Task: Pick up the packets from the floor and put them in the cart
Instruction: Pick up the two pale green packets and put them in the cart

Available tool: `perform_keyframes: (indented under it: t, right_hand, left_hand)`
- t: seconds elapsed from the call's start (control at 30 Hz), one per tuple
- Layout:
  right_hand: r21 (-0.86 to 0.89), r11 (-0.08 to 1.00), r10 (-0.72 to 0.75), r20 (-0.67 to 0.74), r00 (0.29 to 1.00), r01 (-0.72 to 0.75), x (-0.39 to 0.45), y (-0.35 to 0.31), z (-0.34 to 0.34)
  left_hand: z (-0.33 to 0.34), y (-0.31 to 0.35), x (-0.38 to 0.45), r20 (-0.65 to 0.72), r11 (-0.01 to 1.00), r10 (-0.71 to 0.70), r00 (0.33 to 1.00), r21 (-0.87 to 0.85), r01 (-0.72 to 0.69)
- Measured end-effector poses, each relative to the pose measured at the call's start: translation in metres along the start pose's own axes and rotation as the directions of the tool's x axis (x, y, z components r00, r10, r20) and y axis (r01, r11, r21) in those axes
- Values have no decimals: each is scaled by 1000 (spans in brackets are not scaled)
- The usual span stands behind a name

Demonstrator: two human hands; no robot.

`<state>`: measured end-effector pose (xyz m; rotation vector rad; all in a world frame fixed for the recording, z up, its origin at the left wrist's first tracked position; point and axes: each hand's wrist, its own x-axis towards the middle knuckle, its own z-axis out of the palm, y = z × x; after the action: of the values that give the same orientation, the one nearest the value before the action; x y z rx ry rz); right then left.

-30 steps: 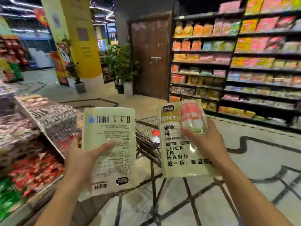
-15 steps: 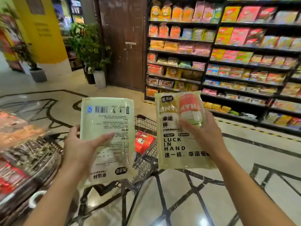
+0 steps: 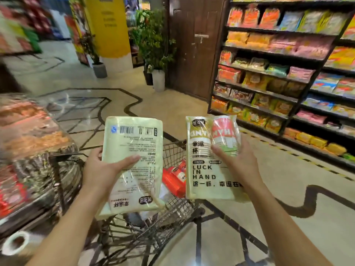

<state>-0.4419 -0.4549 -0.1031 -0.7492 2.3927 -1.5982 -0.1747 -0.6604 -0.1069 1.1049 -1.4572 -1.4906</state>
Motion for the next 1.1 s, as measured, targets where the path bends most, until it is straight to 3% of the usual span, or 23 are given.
perform_keyframes:
  t: [0.23, 0.43, 0.77, 0.93, 1.1]
  right_hand:
    - [20, 999, 31, 229, 973, -37, 99, 33, 64]
    - [-7, 992, 115, 404, 907, -123, 144, 63, 137]
    - [-167, 984, 138, 493, 859, -63, 169, 130, 231]
    - [-239, 969, 186, 565, 804, -57, 189, 171, 274]
    - [-264, 963, 226, 669, 708, -58, 219, 225, 332]
  left_hand:
    - [13, -37, 36, -237, 994, -96, 967, 35, 107]
    - [2, -101, 69, -397, 955, -274, 876, -4, 297]
    - [1, -208, 115, -469, 871, -452, 759, -50, 488]
    - [28, -258, 142, -557, 816, -535, 635, -145, 560]
    - [59, -310, 184, -624, 751, -565, 539, -120, 649]
